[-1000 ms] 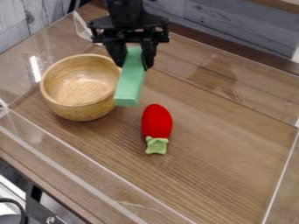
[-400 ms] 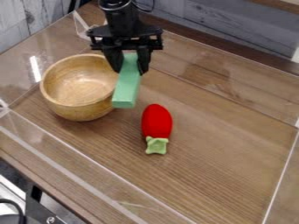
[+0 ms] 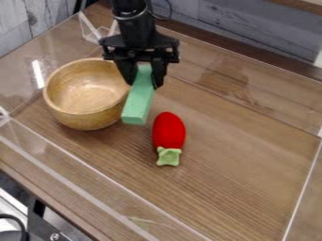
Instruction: Put the green block in the brown bowl
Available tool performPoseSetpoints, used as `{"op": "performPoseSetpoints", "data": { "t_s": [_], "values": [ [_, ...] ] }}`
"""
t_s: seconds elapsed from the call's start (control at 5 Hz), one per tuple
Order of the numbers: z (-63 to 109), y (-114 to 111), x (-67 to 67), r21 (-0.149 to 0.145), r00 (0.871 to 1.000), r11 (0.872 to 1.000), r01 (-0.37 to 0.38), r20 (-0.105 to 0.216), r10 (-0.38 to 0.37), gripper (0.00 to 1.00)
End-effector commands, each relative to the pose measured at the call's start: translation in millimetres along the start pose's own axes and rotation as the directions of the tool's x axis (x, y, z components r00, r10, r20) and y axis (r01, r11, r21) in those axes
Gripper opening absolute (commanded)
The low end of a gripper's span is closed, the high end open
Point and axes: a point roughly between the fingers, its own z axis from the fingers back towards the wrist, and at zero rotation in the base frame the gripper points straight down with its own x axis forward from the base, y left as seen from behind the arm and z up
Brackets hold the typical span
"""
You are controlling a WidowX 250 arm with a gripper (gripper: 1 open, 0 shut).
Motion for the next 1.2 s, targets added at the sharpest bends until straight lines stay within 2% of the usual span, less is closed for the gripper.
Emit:
{"op": "performPoseSetpoints", "data": {
  "t_s": [0.0, 0.2, 0.8, 1.0],
  "values": [
    [21.7, -4, 1.5, -0.005, 0.998, 1.000, -0.009, 0.065, 0.009, 0.00],
    [26.2, -8, -2.5, -0.005, 0.998, 1.000, -0.022, 0.067, 0.023, 0.00],
    [21.0, -2, -17.5, -0.007, 0.994, 0.997, -0.076, 0.076, 0.076, 0.00],
    [20.9, -5, -16.2, -0.004, 0.989, 0.992, -0.125, 0.081, 0.124, 0.00]
  ]
}}
